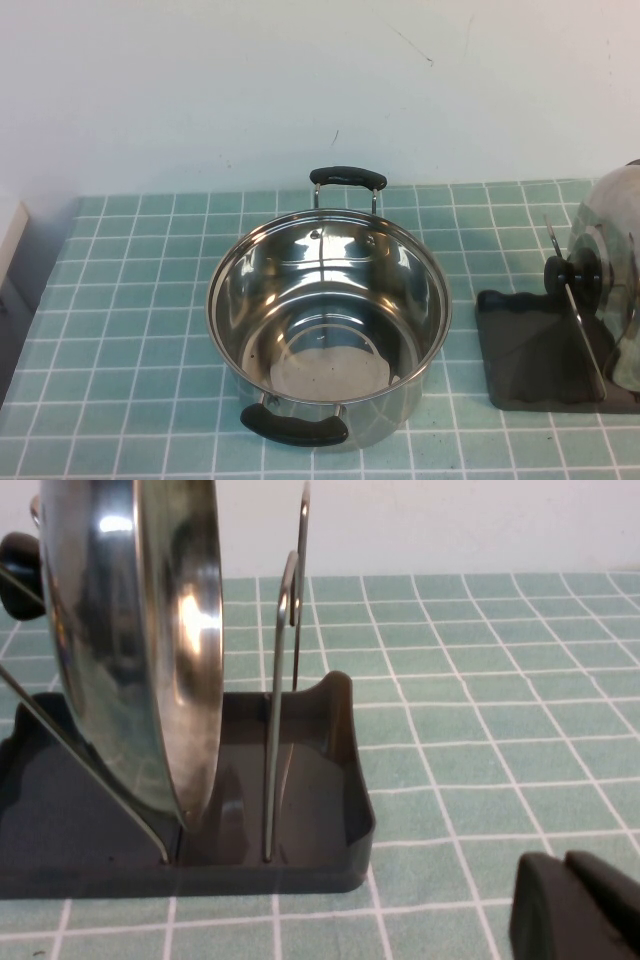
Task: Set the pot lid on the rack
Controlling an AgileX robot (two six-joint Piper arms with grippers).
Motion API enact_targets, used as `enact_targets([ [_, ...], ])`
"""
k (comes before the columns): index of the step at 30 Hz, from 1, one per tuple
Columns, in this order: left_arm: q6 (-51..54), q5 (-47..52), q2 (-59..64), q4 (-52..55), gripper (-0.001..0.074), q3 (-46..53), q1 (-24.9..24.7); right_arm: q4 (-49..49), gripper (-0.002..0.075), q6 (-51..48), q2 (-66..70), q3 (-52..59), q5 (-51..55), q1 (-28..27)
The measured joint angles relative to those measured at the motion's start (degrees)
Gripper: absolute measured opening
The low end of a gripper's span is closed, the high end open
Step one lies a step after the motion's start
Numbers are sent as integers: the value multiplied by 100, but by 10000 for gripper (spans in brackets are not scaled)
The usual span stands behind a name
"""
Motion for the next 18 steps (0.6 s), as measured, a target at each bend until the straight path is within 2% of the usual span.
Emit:
enact_targets([
  [4,379,0,0,15,-2,0,0,0,-1,0,0,0,0,0],
  [18,390,0,0,37,-2,0,0,0,-1,0,0,0,0,0],
])
